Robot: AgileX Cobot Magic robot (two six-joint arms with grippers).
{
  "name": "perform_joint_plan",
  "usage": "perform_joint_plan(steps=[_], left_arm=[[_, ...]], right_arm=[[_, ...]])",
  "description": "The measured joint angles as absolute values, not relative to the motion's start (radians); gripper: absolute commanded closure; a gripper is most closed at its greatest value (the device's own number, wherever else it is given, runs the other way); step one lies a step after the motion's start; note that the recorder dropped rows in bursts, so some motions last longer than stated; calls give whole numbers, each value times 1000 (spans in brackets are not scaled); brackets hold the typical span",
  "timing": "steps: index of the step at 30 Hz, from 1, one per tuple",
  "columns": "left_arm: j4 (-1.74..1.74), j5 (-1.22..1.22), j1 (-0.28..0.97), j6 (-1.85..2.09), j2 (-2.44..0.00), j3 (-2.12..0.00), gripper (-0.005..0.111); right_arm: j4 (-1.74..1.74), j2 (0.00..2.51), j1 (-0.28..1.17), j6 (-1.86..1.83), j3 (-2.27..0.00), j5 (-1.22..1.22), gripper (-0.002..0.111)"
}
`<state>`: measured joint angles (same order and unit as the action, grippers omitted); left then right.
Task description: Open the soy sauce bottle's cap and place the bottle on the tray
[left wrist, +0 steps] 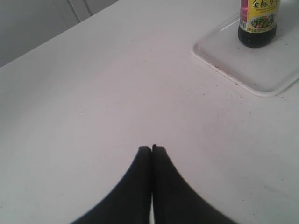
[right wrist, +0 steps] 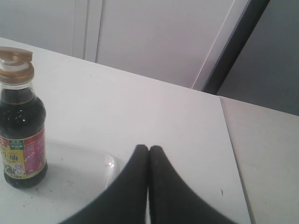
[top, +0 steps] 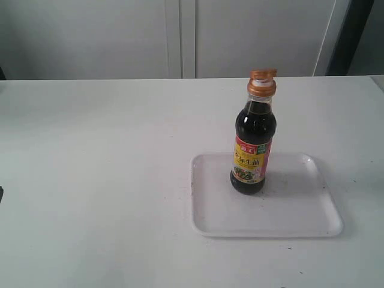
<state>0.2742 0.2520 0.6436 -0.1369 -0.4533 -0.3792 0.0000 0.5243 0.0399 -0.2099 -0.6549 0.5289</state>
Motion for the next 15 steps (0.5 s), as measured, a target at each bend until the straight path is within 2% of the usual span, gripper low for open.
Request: perform_joint_plan(steps=[8, 15], left_arm=[[218, 252, 629, -52, -414, -379, 107], [142, 252, 478, -6, -349, -337, 107]], right_arm=[[0, 524, 40, -210, -655, 529, 108], [0, 524, 40, -210, -655, 529, 108]])
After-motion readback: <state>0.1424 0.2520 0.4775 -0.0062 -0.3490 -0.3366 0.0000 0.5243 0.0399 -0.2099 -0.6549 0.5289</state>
